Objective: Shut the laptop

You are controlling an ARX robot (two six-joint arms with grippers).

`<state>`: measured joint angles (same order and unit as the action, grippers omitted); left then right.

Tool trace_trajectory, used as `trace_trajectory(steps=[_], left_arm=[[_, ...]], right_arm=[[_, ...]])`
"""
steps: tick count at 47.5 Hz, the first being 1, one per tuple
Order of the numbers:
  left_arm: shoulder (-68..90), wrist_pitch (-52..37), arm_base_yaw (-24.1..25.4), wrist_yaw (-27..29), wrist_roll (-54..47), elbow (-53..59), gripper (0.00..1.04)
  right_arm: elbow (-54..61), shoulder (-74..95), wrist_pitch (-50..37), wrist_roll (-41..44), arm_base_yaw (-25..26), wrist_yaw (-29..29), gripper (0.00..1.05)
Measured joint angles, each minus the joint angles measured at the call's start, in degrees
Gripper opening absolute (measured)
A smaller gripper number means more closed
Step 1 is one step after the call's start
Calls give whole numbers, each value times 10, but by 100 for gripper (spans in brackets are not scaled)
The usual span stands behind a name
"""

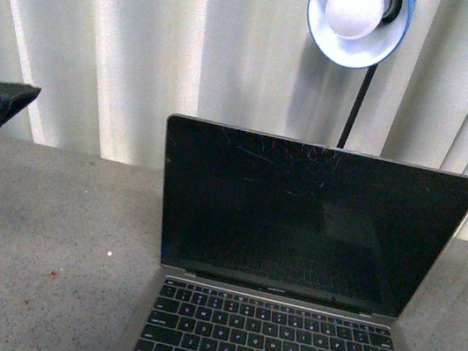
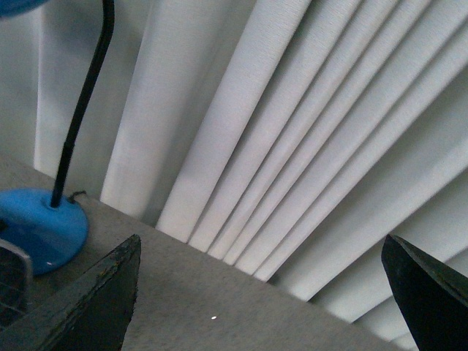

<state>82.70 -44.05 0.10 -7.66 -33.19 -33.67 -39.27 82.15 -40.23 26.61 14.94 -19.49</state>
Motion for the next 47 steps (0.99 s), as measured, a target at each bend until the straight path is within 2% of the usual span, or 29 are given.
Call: trace_trajectory(steps=[3, 8, 12, 23, 26, 33, 47], left_arm=[[23, 27, 10, -24, -76, -54, 98], [52, 81, 22, -55, -188, -140, 98], [73, 153, 24, -75, -262, -209, 98], [117, 304, 8, -80, -341, -322, 98], [136, 360, -1, -79, -361, -363, 98], [186, 467, -28, -54, -409, -468, 98], [264, 562, -63, -17, -449, -608, 98]], right_arm=[[-59, 41, 32, 70, 13, -24, 97], [-134, 83, 78, 140, 30, -60, 97], [-191, 108, 121, 216, 38, -95, 97], [-251, 137, 223, 337, 37, -198, 97], [-272, 148, 269, 376, 35, -255, 97], [-342, 185, 344, 452, 33, -269, 97], [-418, 245, 430, 514, 26, -278, 97]])
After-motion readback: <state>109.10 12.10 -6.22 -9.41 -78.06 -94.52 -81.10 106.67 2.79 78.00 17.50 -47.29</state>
